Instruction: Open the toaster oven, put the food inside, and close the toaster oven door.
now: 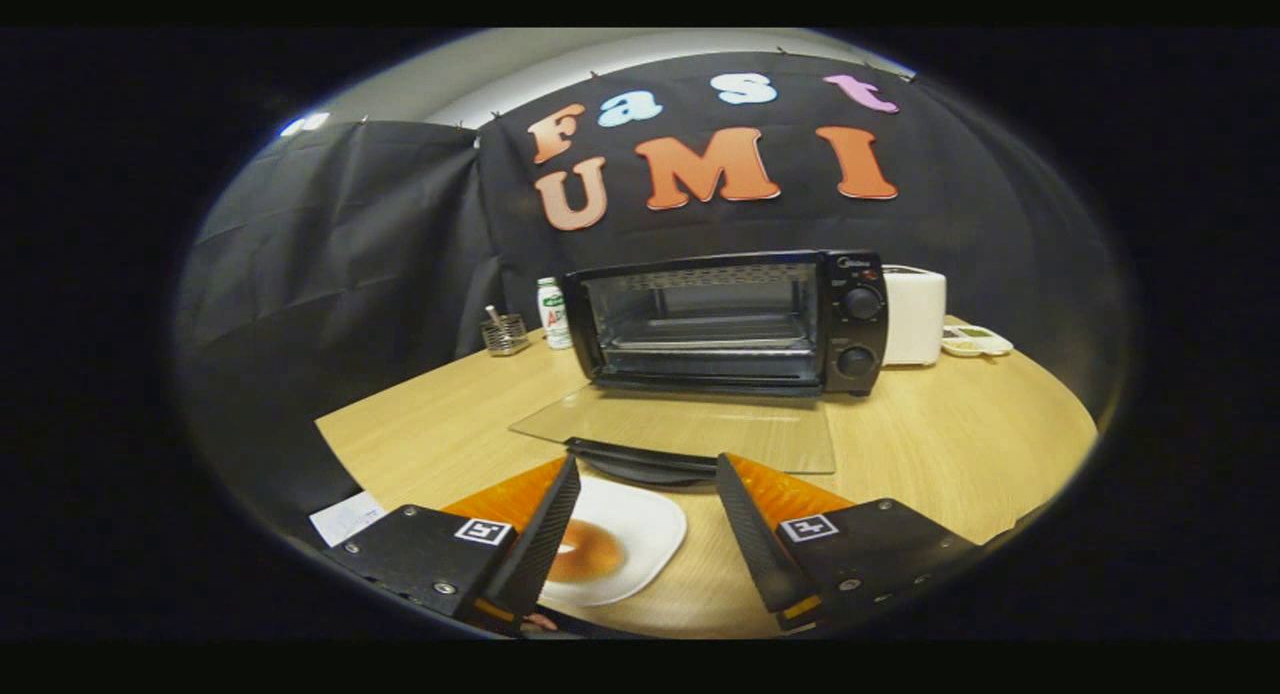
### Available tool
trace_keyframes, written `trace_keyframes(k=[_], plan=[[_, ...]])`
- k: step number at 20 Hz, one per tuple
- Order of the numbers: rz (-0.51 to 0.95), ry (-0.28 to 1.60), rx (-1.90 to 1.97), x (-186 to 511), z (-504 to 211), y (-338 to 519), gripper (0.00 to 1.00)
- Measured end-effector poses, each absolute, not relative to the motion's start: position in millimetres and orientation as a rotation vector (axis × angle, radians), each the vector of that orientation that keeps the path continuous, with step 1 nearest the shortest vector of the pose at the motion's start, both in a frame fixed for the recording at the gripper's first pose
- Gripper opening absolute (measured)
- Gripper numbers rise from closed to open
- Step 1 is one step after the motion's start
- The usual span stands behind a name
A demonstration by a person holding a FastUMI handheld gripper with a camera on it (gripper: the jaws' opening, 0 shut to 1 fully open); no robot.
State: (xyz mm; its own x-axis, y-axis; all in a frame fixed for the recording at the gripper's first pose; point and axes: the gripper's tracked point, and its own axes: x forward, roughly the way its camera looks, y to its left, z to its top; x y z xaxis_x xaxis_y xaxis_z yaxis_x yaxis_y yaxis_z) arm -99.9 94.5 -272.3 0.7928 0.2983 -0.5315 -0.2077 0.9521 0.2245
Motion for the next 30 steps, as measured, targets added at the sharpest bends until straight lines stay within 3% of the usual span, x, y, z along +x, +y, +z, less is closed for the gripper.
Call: trace_keyframes(k=[6,20,26,30], plan=[[0.361,0.673,0.092,-136.7,-287.7,123.3,0.82],[0.334,0.778,0.011,-156.4,-318.3,126.5,0.86],[0.301,0.803,0.135,-145.2,-311.4,120.4,0.5],[0.28,0.76,0.292,-126.3,-292.9,125.8,0.45]])
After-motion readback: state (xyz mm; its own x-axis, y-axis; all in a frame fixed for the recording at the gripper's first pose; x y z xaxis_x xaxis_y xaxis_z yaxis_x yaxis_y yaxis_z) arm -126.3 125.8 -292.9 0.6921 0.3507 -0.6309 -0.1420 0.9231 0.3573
